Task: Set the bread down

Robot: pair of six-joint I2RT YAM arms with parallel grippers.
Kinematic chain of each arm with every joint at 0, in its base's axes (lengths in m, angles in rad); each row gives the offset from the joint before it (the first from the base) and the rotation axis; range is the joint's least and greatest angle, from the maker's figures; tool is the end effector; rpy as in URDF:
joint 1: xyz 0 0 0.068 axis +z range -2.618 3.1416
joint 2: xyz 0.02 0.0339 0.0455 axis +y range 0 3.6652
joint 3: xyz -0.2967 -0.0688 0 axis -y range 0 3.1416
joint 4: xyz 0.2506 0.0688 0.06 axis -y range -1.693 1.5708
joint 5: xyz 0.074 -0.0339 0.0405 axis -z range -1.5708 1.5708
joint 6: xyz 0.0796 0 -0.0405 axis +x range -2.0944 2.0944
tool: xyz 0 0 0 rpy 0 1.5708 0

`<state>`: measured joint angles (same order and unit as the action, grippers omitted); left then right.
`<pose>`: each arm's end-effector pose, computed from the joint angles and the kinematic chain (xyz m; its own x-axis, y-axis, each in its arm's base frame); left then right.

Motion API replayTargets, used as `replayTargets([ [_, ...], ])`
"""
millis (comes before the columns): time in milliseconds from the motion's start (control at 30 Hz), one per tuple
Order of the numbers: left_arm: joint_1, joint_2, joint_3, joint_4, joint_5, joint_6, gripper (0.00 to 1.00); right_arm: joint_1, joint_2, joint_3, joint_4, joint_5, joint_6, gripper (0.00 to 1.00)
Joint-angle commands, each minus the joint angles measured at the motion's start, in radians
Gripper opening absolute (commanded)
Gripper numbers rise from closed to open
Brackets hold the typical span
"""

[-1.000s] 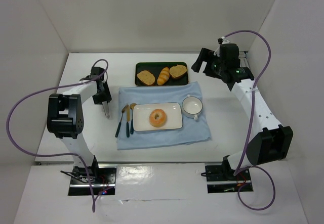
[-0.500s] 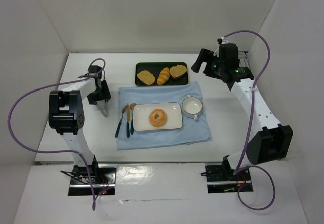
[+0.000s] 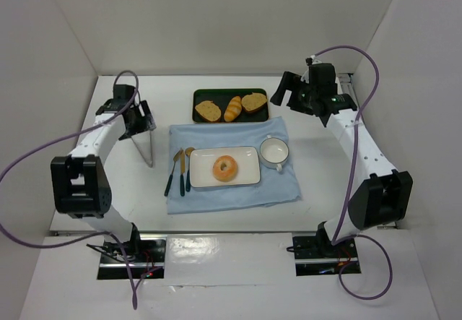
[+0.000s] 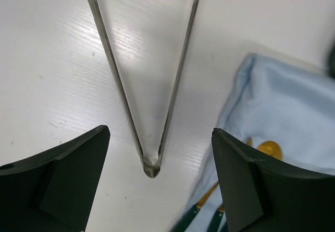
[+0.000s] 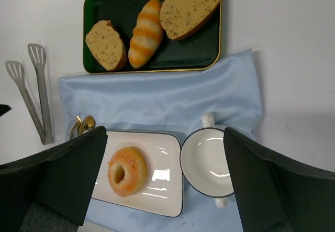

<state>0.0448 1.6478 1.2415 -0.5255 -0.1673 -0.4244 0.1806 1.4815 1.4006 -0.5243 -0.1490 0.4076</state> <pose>0.3867 0.0306 0.2430 -0.6717 -0.4365 -0.5985 -0.4608 0.8788 -0.1238 0.3656 0.0788 0.3617 -0.6318 0.2831 -0.7215 -0.0515 0.9135 0.4035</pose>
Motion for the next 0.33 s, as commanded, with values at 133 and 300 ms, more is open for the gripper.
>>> replayTargets([
  [133, -0.037, -0.303, 0.047, -0.018, 0.104, -0.066, 0.92, 0.005, -0.012, 0.035, 0.009, 0.055, 0.039, 0.99],
  [300, -0.081, -0.460, -0.010, -0.018, 0.236, -0.146, 0.97, 0.057, -0.024, 0.047, -0.011, 0.166, 0.060, 0.99],
])
